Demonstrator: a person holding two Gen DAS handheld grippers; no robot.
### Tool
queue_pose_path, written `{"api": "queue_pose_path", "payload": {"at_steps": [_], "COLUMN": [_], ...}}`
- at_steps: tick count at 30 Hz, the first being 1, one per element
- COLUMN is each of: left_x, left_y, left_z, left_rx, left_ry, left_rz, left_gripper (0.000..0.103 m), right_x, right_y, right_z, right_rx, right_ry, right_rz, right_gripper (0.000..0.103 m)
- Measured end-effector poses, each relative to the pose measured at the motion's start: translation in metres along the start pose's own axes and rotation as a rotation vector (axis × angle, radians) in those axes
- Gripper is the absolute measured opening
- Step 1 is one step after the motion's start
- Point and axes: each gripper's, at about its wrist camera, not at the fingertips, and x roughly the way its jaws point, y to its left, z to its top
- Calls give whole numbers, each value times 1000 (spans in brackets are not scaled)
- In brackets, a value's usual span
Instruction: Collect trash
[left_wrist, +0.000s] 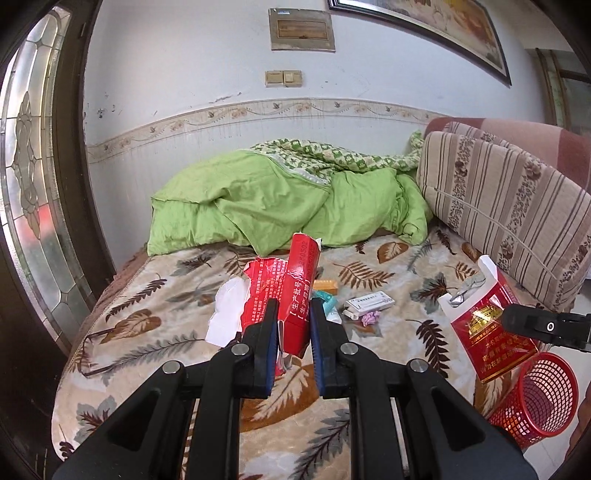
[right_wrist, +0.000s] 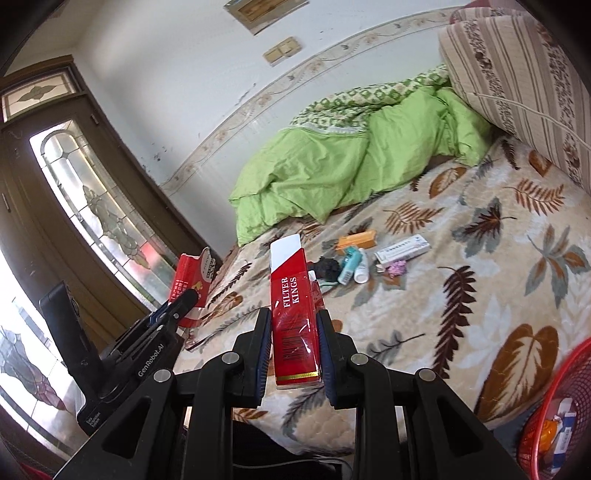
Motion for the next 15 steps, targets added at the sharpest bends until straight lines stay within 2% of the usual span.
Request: {"api": "queue_pose_path", "payload": {"at_steps": [15], "left_x": [-19], "left_y": [15], "left_z": [6], "left_rx": [-28], "left_ry": [-45], "left_rz": [17], "left_gripper": [15], "right_x": [2], "right_y": [36], "right_z": [4], "right_rx": [-60], "right_ry": [3], "right_rz": [33], "right_gripper": [25]}}
